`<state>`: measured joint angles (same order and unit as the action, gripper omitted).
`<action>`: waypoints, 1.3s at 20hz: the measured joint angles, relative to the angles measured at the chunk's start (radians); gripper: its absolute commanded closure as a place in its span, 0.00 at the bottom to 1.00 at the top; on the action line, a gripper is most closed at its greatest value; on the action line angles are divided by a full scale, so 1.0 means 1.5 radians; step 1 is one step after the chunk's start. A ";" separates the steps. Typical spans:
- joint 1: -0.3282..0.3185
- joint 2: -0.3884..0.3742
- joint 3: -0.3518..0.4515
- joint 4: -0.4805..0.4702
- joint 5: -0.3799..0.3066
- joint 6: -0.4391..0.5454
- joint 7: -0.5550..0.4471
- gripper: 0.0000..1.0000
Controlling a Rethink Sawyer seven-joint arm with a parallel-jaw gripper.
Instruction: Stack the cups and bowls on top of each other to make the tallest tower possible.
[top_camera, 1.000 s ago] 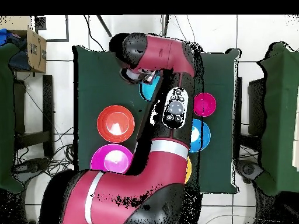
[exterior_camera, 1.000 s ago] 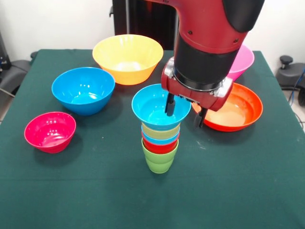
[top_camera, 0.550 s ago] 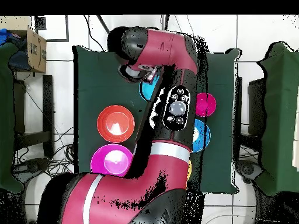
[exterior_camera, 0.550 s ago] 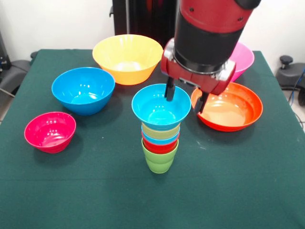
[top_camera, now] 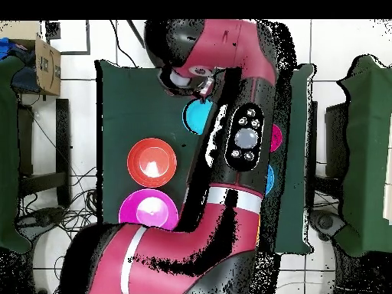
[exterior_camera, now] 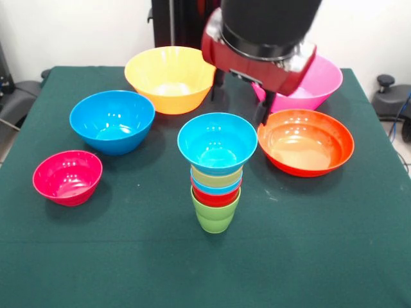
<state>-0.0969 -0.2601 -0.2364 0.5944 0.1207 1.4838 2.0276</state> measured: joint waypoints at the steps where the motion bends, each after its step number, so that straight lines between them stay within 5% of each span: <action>1: -0.005 0.000 0.000 -0.011 0.000 0.007 0.000 0.00; 15: -0.050 -0.002 0.000 -0.069 -0.021 0.015 -0.003 0.00; 26: -0.057 -0.053 0.000 0.015 -0.033 0.007 -0.012 0.00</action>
<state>-0.1832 -0.3392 -0.2364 0.6166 0.0708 1.4941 2.0097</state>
